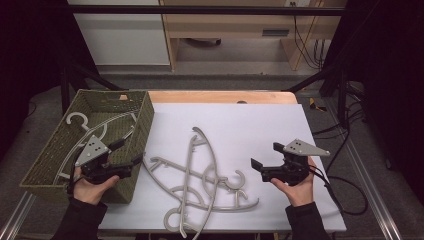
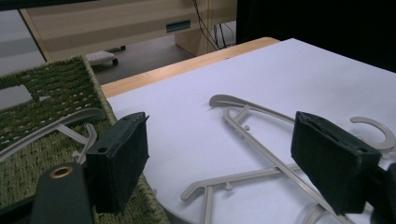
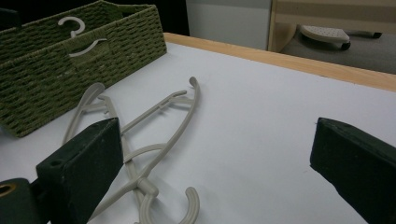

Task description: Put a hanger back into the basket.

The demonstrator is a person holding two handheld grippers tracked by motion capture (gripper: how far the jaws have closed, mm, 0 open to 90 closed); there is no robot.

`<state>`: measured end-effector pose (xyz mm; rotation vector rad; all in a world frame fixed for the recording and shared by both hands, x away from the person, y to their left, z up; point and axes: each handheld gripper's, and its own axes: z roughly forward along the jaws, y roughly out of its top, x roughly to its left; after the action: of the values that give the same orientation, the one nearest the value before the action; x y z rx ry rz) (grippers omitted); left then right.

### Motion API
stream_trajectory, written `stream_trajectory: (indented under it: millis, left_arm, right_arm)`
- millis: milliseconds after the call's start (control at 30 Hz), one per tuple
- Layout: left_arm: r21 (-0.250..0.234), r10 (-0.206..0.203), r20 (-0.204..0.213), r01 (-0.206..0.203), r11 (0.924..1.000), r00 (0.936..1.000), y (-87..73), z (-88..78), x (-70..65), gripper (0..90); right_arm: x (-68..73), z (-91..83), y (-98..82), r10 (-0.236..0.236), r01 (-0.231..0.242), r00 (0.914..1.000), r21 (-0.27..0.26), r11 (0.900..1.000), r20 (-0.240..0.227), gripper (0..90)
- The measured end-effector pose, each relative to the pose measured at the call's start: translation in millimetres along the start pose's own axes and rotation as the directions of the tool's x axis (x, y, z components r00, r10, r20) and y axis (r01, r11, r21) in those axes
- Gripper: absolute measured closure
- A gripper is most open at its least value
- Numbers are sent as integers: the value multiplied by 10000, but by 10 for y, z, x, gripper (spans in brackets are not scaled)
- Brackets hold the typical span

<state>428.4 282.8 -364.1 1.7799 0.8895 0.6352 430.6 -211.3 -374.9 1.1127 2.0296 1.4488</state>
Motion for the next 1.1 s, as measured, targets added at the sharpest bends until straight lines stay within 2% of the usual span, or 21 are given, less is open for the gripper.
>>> stream_trajectory:
  millis: [300,433,567,733,833,933,1100]
  left_arm:
    - [-88,-77,451,81,9999,9990,-15,-29,-27,153]
    - [-15,-126,392,127,9999,9992,-24,-26,-29,122]
    - [0,-20,420,20,10000,9991,-24,-18,-35,103]
    - [-36,-40,448,42,10000,9990,-22,-30,-25,87]
    - [-12,49,421,-48,10000,9991,-14,-45,-17,71]
    - [-3,116,391,-116,9999,9992,-16,-55,-1,63]
    - [81,77,355,-80,9999,9993,-38,-51,37,61]
  right_arm:
    - [148,59,3,-172,175,9994,114,9998,-310,39]
    - [246,82,2,-370,380,9981,194,9991,-501,38]
    - [362,142,-21,-329,355,9965,332,9988,-769,45]
    - [514,292,-104,-450,547,9935,913,9943,-1049,61]
    - [618,375,-158,-626,783,9909,1322,9881,-1192,74]
    - [677,440,-206,-423,643,9887,1521,9863,-1439,97]
    - [772,581,-304,-456,781,9875,2173,9730,-1510,101]
